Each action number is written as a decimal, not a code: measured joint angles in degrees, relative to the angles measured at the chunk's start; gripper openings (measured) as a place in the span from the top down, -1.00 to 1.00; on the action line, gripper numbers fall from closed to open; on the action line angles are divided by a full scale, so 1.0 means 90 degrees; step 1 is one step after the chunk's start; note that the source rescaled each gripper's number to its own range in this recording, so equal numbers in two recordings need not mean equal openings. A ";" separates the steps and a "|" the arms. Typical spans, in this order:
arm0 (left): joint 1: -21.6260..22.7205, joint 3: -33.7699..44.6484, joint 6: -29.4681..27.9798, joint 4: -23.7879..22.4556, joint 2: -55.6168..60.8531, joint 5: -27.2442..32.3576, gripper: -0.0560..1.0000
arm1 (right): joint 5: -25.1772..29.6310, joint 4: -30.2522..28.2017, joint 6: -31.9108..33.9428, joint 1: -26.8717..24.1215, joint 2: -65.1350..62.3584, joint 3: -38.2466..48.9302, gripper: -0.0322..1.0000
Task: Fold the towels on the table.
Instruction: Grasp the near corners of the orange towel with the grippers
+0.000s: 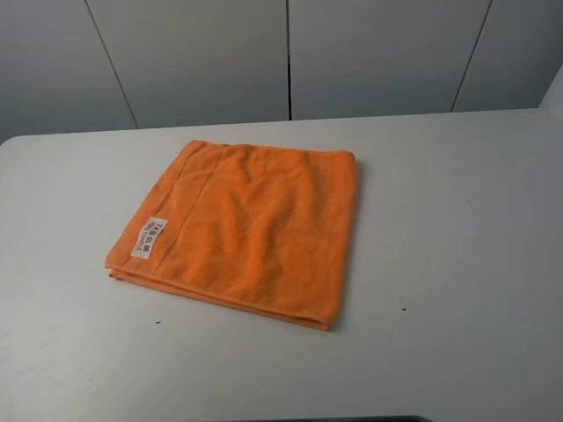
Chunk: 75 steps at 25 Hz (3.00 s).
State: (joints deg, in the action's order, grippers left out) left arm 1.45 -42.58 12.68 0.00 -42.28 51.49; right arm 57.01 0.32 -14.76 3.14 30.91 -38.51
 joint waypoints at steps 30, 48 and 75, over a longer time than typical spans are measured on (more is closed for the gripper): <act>-0.2255 -0.1320 0.3696 -0.0288 -0.6247 -0.0741 -1.00 | -0.1252 0.1876 -0.3334 0.3863 0.7497 -0.1333 -1.00; -0.2176 0.0459 0.4609 -0.1893 -0.5537 -0.2244 -1.00 | -0.1661 0.2875 -0.4101 0.3874 0.7752 -0.1333 -1.00; -0.1568 0.0648 0.8027 0.0244 -0.5855 -0.3068 -1.00 | -0.2659 0.1370 -0.2851 0.4976 0.8444 -0.1249 -1.00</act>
State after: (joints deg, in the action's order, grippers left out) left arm -12.66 -36.75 84.92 2.20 -94.98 23.88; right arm 33.07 12.65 -40.41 47.93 106.91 -49.75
